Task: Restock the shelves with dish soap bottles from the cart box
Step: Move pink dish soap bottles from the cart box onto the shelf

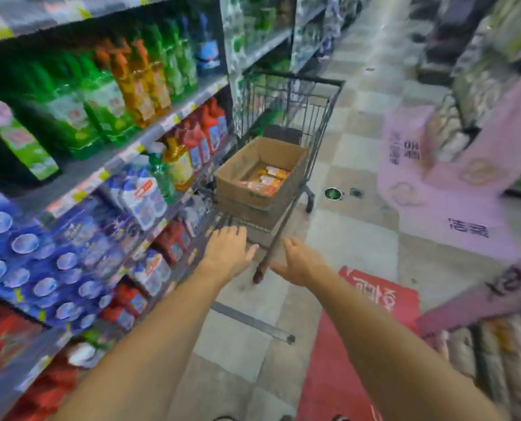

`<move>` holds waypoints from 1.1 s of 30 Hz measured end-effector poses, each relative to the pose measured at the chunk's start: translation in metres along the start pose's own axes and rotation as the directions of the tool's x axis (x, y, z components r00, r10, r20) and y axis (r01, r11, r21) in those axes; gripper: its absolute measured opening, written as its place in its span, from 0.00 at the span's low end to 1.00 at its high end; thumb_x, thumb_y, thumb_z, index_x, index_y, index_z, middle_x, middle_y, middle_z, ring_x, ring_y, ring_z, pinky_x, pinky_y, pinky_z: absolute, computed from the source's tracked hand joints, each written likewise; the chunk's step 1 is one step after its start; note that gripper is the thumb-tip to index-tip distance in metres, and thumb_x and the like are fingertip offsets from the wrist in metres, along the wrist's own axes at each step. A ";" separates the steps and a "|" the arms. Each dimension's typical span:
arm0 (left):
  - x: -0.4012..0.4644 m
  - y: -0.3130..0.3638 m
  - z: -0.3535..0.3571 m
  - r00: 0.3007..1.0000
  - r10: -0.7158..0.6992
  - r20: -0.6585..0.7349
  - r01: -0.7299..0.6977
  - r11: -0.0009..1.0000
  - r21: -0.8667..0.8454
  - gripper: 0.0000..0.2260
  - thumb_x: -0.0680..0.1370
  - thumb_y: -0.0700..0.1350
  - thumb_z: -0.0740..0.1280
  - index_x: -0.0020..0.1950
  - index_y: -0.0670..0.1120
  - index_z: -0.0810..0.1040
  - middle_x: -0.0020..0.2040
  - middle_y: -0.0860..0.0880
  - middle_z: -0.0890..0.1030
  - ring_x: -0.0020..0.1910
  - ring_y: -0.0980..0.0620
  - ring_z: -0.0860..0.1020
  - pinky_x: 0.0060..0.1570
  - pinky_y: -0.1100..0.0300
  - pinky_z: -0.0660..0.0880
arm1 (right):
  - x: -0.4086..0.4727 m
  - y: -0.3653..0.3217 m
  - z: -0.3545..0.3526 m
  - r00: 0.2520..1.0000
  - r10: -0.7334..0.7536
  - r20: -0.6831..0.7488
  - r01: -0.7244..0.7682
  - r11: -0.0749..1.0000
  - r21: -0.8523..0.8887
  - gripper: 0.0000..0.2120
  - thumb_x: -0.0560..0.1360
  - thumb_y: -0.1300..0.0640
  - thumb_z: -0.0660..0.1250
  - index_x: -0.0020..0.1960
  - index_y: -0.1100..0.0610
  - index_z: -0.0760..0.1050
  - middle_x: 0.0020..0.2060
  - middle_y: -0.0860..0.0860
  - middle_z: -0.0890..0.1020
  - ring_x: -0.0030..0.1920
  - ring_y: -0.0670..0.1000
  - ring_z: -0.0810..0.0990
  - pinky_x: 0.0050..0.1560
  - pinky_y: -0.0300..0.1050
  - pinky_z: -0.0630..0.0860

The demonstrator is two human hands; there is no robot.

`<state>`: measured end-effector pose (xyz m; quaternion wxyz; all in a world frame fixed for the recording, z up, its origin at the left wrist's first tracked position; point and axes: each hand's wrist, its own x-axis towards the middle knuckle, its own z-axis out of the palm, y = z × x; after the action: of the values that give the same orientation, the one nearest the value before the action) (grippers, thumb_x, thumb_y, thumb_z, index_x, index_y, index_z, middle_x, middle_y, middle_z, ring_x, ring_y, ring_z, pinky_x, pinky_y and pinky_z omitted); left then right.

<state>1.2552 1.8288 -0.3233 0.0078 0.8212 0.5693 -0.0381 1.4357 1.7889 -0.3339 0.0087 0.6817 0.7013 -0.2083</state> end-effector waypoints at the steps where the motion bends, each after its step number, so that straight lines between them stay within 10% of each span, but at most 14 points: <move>1: 0.012 0.012 -0.001 1.000 0.006 0.005 -0.006 1.000 -0.005 0.23 0.81 0.60 0.56 0.64 0.44 0.72 0.60 0.43 0.78 0.61 0.43 0.75 0.59 0.50 0.71 | 0.001 0.015 -0.004 1.000 0.005 0.002 -0.005 1.000 0.003 0.35 0.78 0.38 0.63 0.76 0.59 0.60 0.73 0.58 0.69 0.71 0.60 0.69 0.68 0.53 0.70; 14: 0.176 0.080 0.037 0.988 0.048 0.145 -0.049 0.999 0.008 0.21 0.82 0.58 0.56 0.65 0.44 0.71 0.62 0.43 0.77 0.62 0.43 0.75 0.60 0.49 0.72 | 0.107 0.143 -0.026 0.991 0.108 0.079 -0.113 0.992 0.053 0.36 0.78 0.38 0.64 0.76 0.58 0.60 0.71 0.58 0.70 0.68 0.59 0.72 0.65 0.56 0.74; 33: 0.392 0.040 0.069 0.925 -0.267 0.270 0.286 0.958 -0.031 0.20 0.82 0.56 0.56 0.66 0.44 0.71 0.64 0.43 0.77 0.63 0.44 0.75 0.64 0.51 0.69 | 0.398 0.163 -0.082 0.942 -0.061 0.329 0.070 0.997 -0.015 0.32 0.77 0.41 0.66 0.73 0.58 0.64 0.68 0.57 0.73 0.66 0.59 0.74 0.66 0.55 0.73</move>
<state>1.4261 2.1770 -0.4209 0.1067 0.7195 0.6743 -0.1274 1.5865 2.1903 -0.4230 0.1275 0.6136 0.7151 -0.3097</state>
